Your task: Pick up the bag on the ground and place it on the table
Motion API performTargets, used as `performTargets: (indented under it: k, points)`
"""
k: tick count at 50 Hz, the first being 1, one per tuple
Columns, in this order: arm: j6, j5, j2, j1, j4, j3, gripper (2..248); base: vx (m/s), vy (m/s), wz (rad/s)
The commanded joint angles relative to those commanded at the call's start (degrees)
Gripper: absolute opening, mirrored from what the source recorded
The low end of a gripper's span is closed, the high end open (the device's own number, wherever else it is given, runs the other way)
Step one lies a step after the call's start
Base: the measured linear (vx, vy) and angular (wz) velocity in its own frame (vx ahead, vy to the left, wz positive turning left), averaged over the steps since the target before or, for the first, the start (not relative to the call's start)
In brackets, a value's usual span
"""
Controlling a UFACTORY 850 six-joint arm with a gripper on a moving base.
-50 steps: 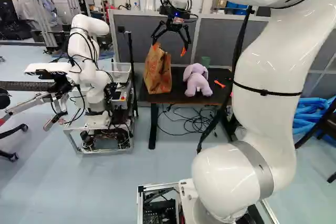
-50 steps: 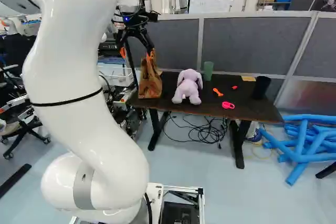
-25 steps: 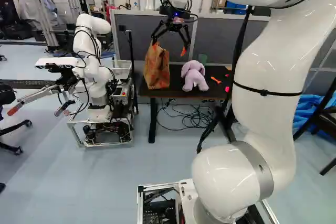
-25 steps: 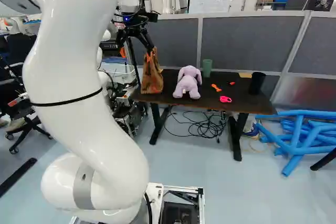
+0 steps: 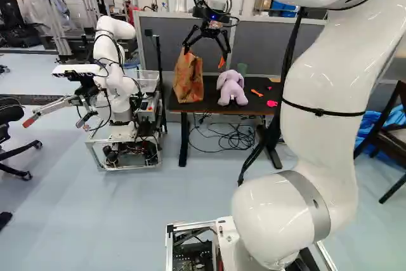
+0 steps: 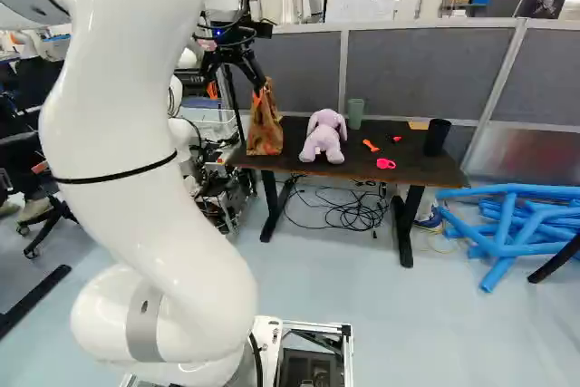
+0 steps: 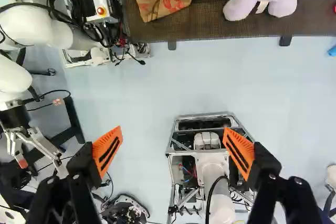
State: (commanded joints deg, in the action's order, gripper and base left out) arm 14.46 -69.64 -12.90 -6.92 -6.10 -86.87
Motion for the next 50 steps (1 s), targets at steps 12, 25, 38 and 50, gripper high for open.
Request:
performTargets:
  k: [12, 25, 38, 50]
  points:
    - [0.00, 0.00, 0.00, 0.00, 0.00, 0.00, 247, -0.007, 0.000, 0.002]
    - [0.00, 0.00, 0.00, 0.00, 0.00, 0.00, 247, 0.000, 0.000, 0.000]
    - [-0.02, 0.18, 0.04, 0.01, 0.01, 0.13, 247, 0.000, 0.000, 0.000]
    - [-0.15, 1.25, 0.30, 0.07, 0.06, 0.86, 247, 0.000, 0.000, 0.000]
